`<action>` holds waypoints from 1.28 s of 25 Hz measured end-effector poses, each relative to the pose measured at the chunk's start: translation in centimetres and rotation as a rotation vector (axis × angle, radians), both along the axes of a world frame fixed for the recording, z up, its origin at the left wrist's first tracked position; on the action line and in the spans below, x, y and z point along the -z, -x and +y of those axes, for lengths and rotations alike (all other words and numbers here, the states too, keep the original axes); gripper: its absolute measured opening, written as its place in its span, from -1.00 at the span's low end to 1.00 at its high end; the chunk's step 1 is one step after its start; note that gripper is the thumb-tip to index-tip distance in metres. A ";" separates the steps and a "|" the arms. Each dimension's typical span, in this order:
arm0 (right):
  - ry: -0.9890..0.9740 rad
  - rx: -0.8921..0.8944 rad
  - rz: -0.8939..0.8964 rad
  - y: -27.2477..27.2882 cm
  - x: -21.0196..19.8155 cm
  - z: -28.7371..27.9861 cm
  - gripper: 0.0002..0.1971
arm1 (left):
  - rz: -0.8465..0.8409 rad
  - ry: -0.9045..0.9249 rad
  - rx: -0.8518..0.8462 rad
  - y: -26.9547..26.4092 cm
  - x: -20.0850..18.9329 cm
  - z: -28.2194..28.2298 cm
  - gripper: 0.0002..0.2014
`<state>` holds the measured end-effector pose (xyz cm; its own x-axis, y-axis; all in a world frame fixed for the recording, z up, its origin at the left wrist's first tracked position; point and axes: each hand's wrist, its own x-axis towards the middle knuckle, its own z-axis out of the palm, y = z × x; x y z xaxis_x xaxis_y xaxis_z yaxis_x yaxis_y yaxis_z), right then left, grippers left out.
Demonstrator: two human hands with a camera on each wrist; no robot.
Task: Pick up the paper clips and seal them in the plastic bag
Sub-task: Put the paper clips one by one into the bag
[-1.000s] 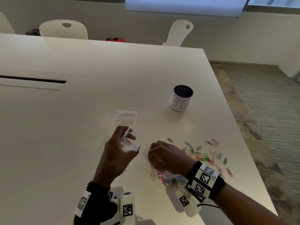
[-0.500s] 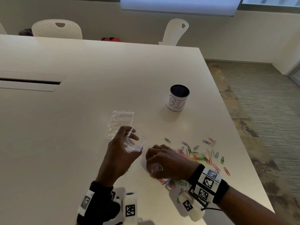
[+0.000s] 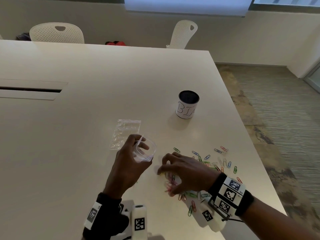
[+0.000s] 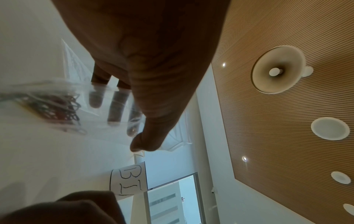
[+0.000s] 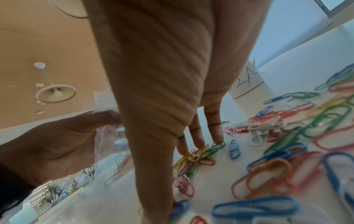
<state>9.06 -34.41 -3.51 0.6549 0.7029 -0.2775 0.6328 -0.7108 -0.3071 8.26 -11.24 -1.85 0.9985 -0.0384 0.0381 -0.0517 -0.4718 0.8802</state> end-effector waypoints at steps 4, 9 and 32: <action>-0.063 0.038 0.013 0.0 -0.3 -0.4 -0.59 | -0.009 -0.013 0.018 0.1 0.2 -0.1 -0.48; -0.062 0.049 -0.035 0.0 -0.3 -0.5 -0.77 | -0.010 -0.018 0.032 0.0 0.6 -0.4 -0.47; -0.953 0.820 0.357 -0.7 -4.9 -3.3 -0.89 | -0.024 -0.046 0.121 0.0 2.0 -2.7 -0.48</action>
